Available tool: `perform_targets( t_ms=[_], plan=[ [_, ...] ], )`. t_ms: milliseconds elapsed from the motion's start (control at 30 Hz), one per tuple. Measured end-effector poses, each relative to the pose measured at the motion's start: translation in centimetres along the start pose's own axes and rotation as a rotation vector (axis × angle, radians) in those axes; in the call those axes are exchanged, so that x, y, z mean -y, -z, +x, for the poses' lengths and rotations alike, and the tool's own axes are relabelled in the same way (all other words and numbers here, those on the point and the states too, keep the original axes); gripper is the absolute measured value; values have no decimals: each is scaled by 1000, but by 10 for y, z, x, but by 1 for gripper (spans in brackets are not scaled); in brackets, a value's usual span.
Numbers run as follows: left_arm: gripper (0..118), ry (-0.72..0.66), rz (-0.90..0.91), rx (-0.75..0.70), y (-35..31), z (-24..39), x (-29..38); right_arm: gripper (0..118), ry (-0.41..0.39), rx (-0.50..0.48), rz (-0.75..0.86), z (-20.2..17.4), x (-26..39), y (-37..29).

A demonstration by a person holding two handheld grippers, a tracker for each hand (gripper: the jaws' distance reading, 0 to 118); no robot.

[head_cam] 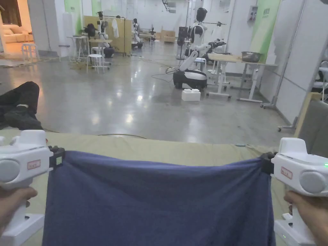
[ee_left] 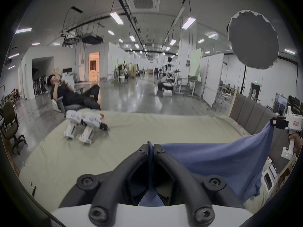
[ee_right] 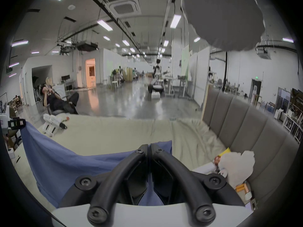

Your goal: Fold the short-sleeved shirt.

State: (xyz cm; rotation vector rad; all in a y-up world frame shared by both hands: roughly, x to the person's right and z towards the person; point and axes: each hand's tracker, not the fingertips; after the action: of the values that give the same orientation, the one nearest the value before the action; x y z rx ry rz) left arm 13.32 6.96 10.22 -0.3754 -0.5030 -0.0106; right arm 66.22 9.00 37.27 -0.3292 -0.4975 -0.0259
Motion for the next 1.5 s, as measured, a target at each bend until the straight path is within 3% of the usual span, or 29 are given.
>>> perform_targets(
  t_ms=[367, 633, 933, 1200, 1500],
  plan=[
    [1, 48, 151, -46, -23, 5, -138, 1, -47, 45, 193, -14, -139, -35],
    [1, 53, 213, -83, -3, 4, -218, 1, -32, 66, 243, -16, -223, -10],
    [1, 76, 262, -115, 28, 2, -273, 1, -96, 111, 276, -30, -275, 21],
    [1, 98, 242, -130, 44, -1, -248, 1, -118, 104, 283, -34, -245, 25],
    [1, 83, 123, -86, 42, -3, -109, 1, -147, 92, 137, -29, -118, 11]
  ],
)
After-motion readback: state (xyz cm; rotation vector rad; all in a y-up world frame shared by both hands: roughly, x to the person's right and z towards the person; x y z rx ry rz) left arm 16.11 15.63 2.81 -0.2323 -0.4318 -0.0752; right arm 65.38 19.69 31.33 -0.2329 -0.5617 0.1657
